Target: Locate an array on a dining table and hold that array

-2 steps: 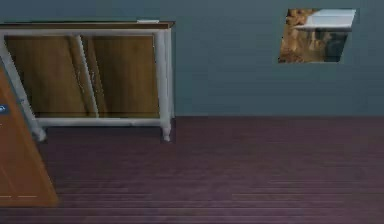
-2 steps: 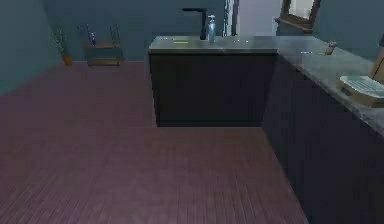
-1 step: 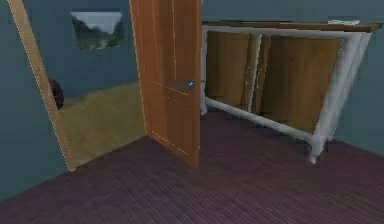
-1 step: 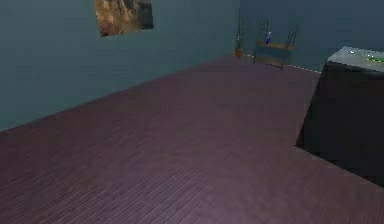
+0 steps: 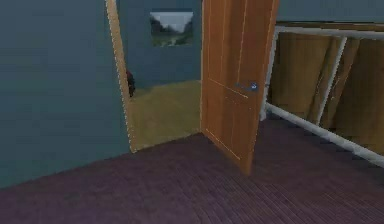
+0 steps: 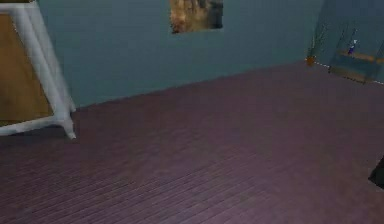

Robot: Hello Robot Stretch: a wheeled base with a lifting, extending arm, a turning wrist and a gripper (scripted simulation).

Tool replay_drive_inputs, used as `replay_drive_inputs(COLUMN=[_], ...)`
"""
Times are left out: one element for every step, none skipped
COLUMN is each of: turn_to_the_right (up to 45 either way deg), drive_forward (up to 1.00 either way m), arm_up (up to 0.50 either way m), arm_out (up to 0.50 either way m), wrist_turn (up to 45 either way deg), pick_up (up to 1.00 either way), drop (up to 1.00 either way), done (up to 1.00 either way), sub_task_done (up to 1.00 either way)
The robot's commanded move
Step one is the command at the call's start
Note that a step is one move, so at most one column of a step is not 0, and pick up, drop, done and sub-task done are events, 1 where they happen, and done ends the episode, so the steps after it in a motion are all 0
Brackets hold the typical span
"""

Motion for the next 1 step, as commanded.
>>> replay_drive_inputs(turn_to_the_right=[0.0], drive_forward=[1.00], arm_up=[0.00], arm_out=[0.00], wrist_turn=[0.0], pick_up=[0.00], drop=[0.00], done=[0.00], sub_task_done=[0.00])
